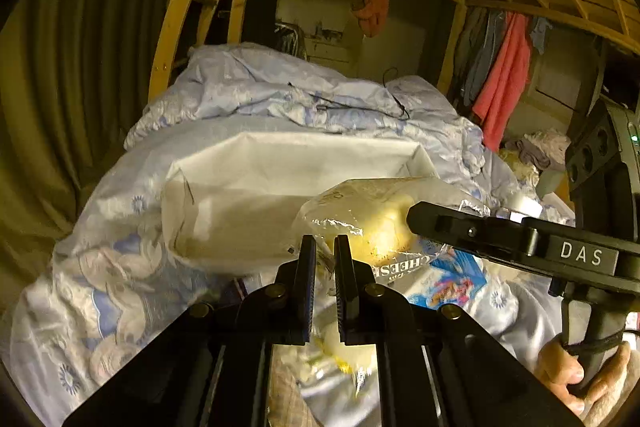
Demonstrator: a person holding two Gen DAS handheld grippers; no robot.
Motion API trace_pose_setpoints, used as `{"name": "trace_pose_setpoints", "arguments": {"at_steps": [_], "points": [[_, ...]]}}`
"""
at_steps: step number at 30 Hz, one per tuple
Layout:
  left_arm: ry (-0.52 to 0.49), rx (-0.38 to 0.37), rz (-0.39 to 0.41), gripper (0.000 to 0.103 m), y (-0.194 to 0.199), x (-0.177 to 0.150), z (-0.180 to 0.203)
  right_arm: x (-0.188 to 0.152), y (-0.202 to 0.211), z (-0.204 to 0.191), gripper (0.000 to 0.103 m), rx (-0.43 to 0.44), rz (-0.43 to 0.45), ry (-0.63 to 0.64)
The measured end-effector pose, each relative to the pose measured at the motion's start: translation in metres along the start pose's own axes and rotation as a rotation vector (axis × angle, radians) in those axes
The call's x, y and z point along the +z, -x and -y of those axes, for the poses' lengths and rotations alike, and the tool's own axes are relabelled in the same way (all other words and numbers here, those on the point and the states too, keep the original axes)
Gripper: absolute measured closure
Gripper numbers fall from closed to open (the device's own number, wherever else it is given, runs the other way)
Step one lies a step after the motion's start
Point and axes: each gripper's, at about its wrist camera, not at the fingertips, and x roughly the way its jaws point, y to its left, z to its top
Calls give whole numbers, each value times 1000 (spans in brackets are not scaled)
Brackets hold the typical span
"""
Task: Organize objects
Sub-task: 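Lift the bread bun with the right gripper and release it into the basket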
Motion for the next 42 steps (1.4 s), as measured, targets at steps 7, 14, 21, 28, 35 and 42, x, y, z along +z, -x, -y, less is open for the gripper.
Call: {"name": "trace_pose_setpoints", "arguments": {"at_steps": [7,14,21,28,35,42], "points": [[43,19,-26,94,-31,29,-8,30,-17,5,80,-20,38,-5],[49,83,-141,96,-87,18,-11,33,-54,30,81,-150,-11,-30],[0,135,-173,96,-100,-4,-11,15,-78,59,82,-172,-85,-79],[-67,150,-118,55,-74,-3,4,14,-67,56,73,-264,-44,-68],[-79,180,-85,53,-47,-4,12,7,-29,47,48,-263,24,-56],[-72,199,-127,53,-40,-24,8,-9,-23,23,48,-200,-48,31]]}}
